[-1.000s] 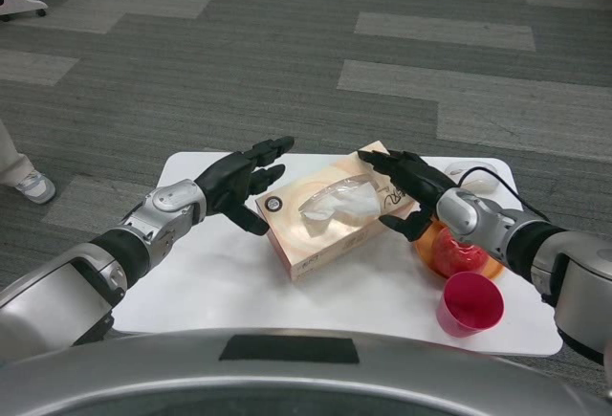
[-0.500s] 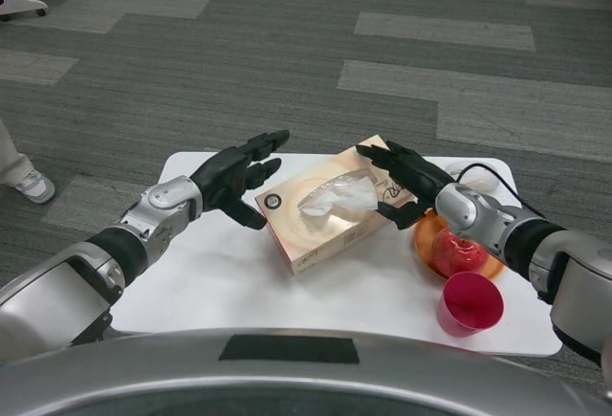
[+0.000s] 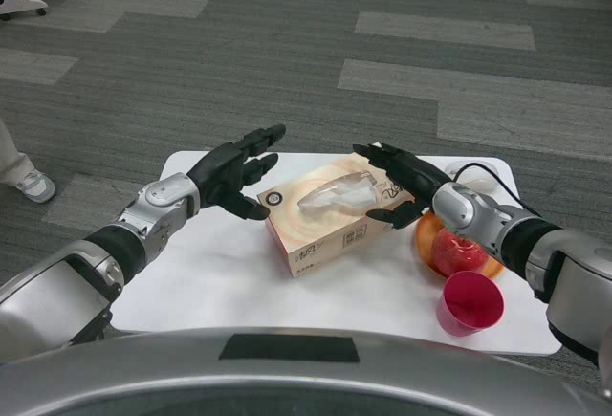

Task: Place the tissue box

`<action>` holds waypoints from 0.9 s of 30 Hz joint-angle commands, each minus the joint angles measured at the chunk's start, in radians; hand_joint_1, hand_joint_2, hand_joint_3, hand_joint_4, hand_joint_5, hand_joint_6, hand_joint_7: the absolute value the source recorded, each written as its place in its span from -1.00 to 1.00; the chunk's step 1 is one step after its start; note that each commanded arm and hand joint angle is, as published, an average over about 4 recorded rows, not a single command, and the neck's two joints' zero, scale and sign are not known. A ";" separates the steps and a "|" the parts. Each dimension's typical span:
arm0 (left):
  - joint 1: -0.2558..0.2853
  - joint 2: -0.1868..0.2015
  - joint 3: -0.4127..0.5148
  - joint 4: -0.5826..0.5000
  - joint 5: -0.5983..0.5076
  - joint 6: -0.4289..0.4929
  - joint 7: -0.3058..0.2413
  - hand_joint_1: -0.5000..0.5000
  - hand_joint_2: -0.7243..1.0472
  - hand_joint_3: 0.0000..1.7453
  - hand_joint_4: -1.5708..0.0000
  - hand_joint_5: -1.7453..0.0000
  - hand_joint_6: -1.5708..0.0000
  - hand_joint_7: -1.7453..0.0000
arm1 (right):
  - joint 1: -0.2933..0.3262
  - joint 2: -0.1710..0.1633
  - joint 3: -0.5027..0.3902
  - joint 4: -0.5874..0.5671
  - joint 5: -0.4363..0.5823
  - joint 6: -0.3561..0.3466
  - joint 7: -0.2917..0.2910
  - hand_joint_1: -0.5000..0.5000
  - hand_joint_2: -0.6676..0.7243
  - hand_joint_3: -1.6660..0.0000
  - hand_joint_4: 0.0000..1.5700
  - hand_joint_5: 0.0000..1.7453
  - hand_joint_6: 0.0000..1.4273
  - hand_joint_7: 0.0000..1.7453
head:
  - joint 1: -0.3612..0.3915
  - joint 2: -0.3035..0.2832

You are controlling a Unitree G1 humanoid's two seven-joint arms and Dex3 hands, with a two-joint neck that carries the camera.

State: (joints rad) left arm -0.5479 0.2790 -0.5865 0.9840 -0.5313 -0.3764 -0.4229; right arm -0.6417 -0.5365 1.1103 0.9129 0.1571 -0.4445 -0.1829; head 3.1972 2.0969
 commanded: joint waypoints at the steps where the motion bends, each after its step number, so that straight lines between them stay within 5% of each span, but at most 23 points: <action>1: -0.013 0.012 0.023 0.013 -0.009 -0.010 0.004 1.00 1.00 -0.70 1.00 1.00 1.00 1.00 | 0.008 0.003 -0.018 0.009 0.001 -0.010 0.008 -0.56 -0.57 0.33 -1.00 -1.00 -1.00 -0.92 | 0.003 0.000; 20: 0.011 0.019 0.087 -0.001 -0.011 -0.021 0.010 1.00 1.00 -0.70 1.00 1.00 1.00 1.00 | 0.057 -0.016 -0.165 -0.044 -0.007 -0.022 0.037 -0.42 -0.45 0.43 -1.00 -1.00 -1.00 -0.94 | 0.003 0.001; 27: 0.019 0.019 0.102 -0.024 -0.009 -0.042 0.030 1.00 1.00 -0.50 1.00 1.00 1.00 1.00 | 0.077 -0.028 -0.227 -0.092 -0.010 -0.033 0.040 -0.42 -0.34 0.48 -0.96 -1.00 -1.00 -0.92 | 0.007 0.003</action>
State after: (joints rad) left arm -0.5419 0.2826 -0.4935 0.9703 -0.5380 -0.4081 -0.3996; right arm -0.5734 -0.5567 0.8992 0.8311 0.1504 -0.4661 -0.1465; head 3.2033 2.0998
